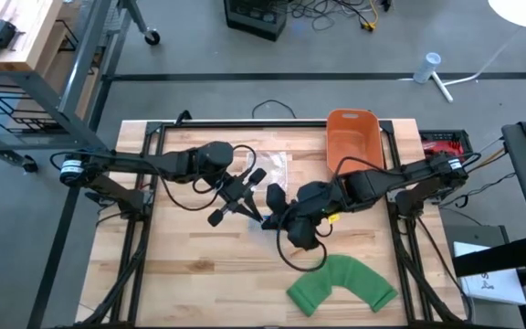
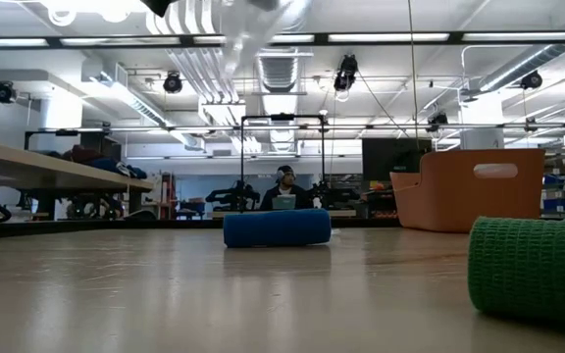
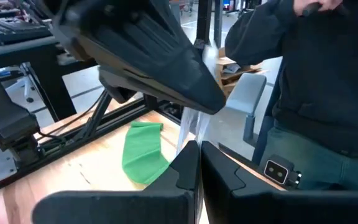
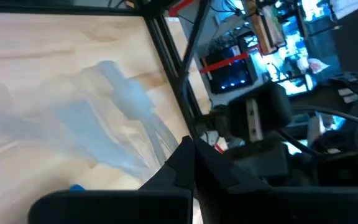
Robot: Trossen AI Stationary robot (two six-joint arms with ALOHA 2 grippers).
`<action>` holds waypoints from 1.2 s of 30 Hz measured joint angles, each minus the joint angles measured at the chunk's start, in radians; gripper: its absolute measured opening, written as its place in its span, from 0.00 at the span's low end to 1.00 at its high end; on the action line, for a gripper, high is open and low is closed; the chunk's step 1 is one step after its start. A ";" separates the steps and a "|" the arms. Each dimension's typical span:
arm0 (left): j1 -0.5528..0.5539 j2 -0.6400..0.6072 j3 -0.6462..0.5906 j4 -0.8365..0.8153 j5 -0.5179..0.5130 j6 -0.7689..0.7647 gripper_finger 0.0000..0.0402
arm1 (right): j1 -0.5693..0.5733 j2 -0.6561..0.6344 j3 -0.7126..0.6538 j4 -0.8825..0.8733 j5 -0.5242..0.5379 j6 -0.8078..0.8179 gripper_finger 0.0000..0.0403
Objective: Roll bandage
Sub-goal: Put the blue rolled bandage into the zip lock
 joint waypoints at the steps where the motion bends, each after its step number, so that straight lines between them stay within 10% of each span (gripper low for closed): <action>1: 0.000 0.000 0.000 0.000 0.001 0.003 0.00 | 0.002 0.001 0.000 -0.002 -0.002 0.006 0.00; 19: -0.024 0.000 0.000 0.038 0.044 0.018 0.00 | 0.008 -0.005 0.000 0.012 0.016 0.013 0.00; 23: -0.024 0.000 0.000 -0.008 -0.005 0.009 0.00 | 0.020 -0.011 0.000 0.007 0.161 0.075 0.00; 29: -0.024 -0.047 0.005 -0.157 -0.197 -0.001 0.00 | 0.040 -0.082 -0.001 -0.117 0.451 0.340 0.00; 36: -0.027 -0.156 0.004 -0.335 -0.524 -0.007 0.00 | -0.020 -0.180 -0.032 -0.263 0.300 0.788 0.00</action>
